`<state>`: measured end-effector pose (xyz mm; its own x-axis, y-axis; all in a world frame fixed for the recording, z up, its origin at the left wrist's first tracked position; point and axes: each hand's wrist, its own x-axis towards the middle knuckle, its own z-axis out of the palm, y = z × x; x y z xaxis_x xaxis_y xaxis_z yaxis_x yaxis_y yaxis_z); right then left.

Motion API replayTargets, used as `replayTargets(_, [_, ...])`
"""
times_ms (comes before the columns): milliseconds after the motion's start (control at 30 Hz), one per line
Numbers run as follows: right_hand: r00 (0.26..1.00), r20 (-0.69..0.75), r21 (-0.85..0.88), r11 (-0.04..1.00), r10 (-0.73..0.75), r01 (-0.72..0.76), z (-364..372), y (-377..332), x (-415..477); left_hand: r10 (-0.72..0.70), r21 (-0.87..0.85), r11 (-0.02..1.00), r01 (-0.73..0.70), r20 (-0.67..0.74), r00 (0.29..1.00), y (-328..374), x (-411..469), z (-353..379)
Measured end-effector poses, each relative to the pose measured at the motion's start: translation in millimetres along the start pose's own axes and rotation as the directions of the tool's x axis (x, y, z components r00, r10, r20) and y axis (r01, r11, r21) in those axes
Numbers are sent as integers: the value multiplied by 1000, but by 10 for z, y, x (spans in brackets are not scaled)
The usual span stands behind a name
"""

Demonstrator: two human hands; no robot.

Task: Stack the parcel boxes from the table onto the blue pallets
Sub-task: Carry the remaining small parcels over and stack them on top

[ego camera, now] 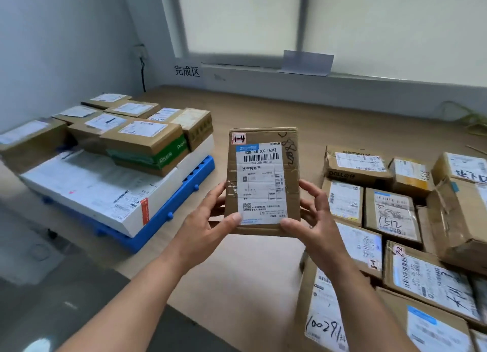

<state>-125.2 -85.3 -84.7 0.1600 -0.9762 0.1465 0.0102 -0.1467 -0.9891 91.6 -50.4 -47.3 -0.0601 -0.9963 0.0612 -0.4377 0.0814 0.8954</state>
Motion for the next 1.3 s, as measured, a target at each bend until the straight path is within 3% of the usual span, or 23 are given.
replayTargets(167, [998, 68, 37, 999, 2, -4, 683, -90, 23, -29, -34, 999, 25, -138, 990, -307, -230, -755])
replayTargets(333, [993, 116, 77, 997, 13, -22, 1400, -230, 51, -23, 140, 988, 68, -300, 954, -570, -517, -1431])
replayTargets(500, [985, 173, 73, 997, -1, -12, 2194, -355, 53, 38, 378, 916, 137, -420, 907, -906, -796, -2081])
replayTargets(900, [959, 280, 86, 994, 45, -72, 3801, -373, 40, 31, 487, 827, 281, -538, 842, -1587, -1486, -3412])
replayTargets(1300, [942, 316, 56, 989, 113, -137, 4758, -86, 471, 9, 515, 778, 359, -580, 814, -2195, -1457, -4127])
